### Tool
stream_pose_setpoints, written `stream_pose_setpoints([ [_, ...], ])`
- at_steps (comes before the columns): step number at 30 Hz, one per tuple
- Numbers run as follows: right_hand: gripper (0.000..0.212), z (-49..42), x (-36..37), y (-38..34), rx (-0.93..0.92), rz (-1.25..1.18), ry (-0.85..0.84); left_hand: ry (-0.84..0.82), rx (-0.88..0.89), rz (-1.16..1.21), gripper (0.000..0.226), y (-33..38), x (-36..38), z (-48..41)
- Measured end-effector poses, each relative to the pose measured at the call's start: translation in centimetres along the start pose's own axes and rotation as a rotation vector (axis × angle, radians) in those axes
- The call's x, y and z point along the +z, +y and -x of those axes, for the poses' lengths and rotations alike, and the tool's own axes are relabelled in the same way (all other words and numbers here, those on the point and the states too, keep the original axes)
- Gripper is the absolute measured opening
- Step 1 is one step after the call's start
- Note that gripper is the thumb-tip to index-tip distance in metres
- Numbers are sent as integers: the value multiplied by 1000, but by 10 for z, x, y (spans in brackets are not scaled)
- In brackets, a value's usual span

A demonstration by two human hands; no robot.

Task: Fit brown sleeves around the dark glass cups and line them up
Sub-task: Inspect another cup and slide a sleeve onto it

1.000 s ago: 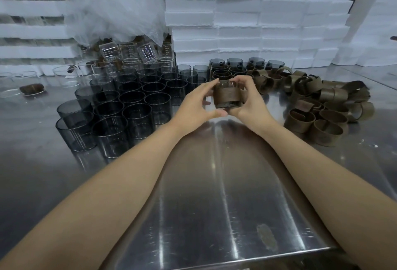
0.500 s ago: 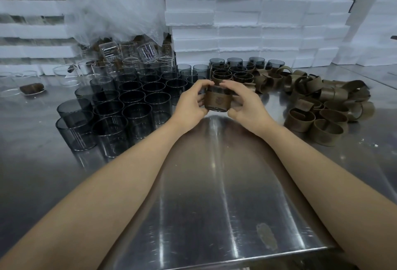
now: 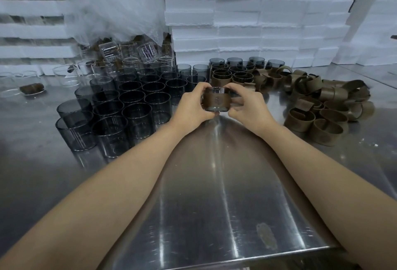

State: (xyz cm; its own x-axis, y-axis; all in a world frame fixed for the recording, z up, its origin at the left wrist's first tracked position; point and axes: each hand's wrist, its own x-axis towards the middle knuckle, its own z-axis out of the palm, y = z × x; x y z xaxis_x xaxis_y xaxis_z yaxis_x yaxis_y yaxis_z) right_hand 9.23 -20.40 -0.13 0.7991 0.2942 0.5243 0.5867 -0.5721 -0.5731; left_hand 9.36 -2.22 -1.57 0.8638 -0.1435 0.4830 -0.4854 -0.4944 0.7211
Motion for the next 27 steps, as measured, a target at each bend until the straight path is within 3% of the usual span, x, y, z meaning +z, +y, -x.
stream_pose_setpoints([
  [8,55,1,5,3,54,-20,-8,-11,-3,-154,61,1,0,0],
  [27,55,0,6,8,53,-44,-25,3,-24,-120,58,4,0,1],
])
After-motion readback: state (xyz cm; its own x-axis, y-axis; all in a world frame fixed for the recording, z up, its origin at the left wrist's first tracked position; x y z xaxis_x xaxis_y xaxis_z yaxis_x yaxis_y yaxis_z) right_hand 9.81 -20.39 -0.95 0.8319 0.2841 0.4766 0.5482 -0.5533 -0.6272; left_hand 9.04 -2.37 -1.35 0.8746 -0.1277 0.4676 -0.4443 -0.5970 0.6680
